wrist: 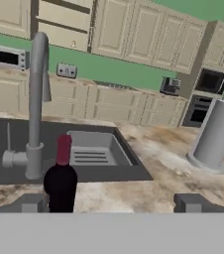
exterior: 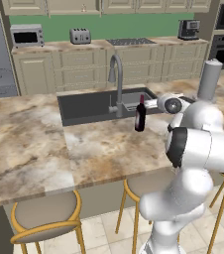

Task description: Get the candle and the wine from the cabinet and move them to the dining counter.

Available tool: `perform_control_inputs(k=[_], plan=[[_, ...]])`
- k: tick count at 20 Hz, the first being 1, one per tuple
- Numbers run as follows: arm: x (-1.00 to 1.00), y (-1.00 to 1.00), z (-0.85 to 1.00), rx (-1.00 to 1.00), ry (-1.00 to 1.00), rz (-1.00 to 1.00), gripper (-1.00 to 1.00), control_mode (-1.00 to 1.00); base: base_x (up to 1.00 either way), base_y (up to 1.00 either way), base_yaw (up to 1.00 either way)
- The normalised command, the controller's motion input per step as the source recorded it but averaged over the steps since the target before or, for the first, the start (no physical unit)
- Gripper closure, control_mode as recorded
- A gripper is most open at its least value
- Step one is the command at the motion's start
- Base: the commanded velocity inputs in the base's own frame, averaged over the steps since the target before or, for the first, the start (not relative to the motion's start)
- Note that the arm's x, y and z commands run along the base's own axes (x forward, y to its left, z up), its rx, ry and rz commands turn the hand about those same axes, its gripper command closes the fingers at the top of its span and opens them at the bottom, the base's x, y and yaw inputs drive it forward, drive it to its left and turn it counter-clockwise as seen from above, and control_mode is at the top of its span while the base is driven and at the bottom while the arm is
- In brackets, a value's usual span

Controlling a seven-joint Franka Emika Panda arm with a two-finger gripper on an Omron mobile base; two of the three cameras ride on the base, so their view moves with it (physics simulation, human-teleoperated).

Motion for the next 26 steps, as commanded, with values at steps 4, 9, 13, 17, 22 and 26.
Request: perform_control_inputs(k=[4, 9, 13, 17, 22, 26], plan=[[-0.63, 0.20, 1.00, 0.00, 0.07, -0.25, -1.00, -1.00, 0.00, 0.00, 0.00], [-0.51, 0.19, 1.00, 0.00, 0.07, -0.22, -1.00, -1.00, 0.00, 0.00, 0.00], [-0.50, 0.12, 1.00, 0.00, 0.09, -0.17, -1.00, -1.00, 0.00, 0.00, 0.00], [-0.54, 0.01, 0.74, 0.00, 0.07, -0.09, -1.00, -1.00, 0.00, 0.00, 0.00], [-0.77, 0.02, 0.24, -0.01, 0.00, -0.01, -1.00, -1.00, 0.00, 0.00, 0.00], [-0.75, 0.28, 0.09, 0.00, 0.00, 0.07, -1.00, -1.00, 0.00, 0.00, 0.00]])
